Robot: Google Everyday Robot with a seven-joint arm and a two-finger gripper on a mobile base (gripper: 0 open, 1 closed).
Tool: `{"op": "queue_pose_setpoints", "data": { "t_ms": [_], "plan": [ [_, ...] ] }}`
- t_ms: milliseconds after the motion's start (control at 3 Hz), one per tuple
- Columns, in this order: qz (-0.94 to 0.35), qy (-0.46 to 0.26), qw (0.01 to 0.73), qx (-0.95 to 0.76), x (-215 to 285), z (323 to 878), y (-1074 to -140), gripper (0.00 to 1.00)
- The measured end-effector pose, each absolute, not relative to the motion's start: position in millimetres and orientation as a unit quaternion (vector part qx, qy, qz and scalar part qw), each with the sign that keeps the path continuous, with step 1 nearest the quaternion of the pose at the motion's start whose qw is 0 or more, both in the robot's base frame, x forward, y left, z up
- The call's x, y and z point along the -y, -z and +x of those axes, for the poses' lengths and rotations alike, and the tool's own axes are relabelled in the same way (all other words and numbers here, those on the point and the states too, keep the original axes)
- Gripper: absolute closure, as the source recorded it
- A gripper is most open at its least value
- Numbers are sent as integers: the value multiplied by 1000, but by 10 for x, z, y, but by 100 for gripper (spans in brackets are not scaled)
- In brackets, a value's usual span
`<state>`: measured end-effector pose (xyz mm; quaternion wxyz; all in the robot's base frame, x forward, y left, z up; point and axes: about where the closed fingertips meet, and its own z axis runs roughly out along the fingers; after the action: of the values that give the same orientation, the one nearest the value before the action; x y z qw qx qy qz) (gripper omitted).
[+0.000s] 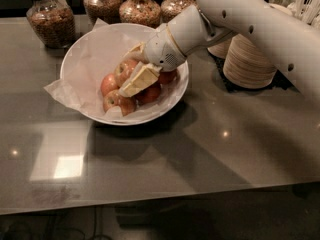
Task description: Pick apple from white bowl
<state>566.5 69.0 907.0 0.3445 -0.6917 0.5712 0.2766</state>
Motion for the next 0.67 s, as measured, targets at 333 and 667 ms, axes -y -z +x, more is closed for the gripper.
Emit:
{"op": "queue_pose_setpoints", "data": {
  "t_ms": [333, 667],
  "plan": [
    [-692, -277, 345, -571, -690, 5665, -9069, 84],
    [-692, -277, 345, -571, -691, 5665, -9070, 100]
  ]
}}
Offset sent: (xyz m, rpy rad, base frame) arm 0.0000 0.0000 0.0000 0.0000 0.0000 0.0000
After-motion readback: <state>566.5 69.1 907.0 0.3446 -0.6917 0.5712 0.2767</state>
